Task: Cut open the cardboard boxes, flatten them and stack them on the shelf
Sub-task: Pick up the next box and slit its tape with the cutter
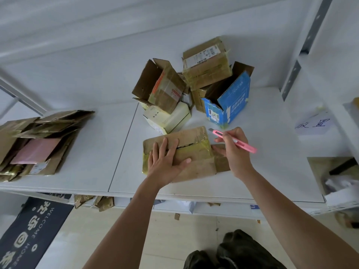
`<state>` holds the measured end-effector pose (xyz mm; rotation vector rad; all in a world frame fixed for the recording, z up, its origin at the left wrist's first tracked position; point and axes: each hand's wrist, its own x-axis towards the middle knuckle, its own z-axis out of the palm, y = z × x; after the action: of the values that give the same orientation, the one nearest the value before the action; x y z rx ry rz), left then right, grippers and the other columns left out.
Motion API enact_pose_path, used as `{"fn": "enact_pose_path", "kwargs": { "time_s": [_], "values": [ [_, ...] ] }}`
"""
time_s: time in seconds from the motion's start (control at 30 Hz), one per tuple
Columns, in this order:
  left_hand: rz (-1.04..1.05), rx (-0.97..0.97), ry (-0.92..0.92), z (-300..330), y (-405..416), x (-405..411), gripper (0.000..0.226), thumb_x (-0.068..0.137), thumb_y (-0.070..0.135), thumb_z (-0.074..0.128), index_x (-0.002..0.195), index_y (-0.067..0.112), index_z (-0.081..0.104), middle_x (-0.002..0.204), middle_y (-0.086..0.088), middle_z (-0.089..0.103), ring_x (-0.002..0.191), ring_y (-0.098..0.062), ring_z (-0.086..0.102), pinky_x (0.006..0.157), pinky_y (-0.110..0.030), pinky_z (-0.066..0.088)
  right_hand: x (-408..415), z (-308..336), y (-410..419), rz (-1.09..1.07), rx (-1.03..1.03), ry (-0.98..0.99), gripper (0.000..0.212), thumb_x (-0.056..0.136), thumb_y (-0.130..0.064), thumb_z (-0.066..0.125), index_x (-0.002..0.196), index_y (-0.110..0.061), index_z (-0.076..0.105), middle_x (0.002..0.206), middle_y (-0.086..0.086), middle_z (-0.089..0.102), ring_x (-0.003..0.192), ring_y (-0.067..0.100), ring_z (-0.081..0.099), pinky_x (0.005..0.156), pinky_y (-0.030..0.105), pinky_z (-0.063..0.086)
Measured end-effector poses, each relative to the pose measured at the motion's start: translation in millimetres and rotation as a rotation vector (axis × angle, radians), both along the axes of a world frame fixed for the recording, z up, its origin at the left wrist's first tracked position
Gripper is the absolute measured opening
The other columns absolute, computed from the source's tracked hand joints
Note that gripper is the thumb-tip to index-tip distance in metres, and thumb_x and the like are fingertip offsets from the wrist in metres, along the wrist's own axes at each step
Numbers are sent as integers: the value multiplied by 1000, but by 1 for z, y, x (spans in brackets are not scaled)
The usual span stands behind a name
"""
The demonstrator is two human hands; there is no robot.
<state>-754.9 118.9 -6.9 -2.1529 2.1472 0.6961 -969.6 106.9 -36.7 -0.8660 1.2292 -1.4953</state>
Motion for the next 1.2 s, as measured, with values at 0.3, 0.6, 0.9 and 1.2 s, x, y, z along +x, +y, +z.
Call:
{"fn": "enact_pose_path", "kwargs": {
  "time_s": [0.3,0.6,0.9,1.2],
  "values": [
    [-7,-19,-34,-4,0,-1,82,86,78,35,153,48,-3,163,11,-19,149,-20,-24,120,-43,-10,-5,-6,-8,75,-47,159,9,99,-9,54,92,-7,48,86,15,68,90,19,71,71,35,61],
    [-41,-50,-96,-8,3,-5,84,86,78,31,154,44,-6,163,7,-21,148,-24,-25,120,-44,-12,-22,-8,19,196,-63,275,21,97,-8,52,79,-18,49,76,12,63,85,36,67,77,65,54],
    [-44,-46,-64,-5,5,-5,85,87,77,35,154,44,-3,163,7,-21,148,-24,-25,120,-43,-12,-40,-4,45,320,-166,453,21,98,-7,52,84,-21,49,87,0,67,83,19,71,70,42,60],
    [27,-28,49,-1,0,-2,88,78,81,47,152,49,11,164,14,-12,150,-20,-18,121,-45,-4,-41,2,29,175,-167,269,17,99,-7,52,85,-15,49,85,7,67,91,24,73,76,36,60]
  ]
}}
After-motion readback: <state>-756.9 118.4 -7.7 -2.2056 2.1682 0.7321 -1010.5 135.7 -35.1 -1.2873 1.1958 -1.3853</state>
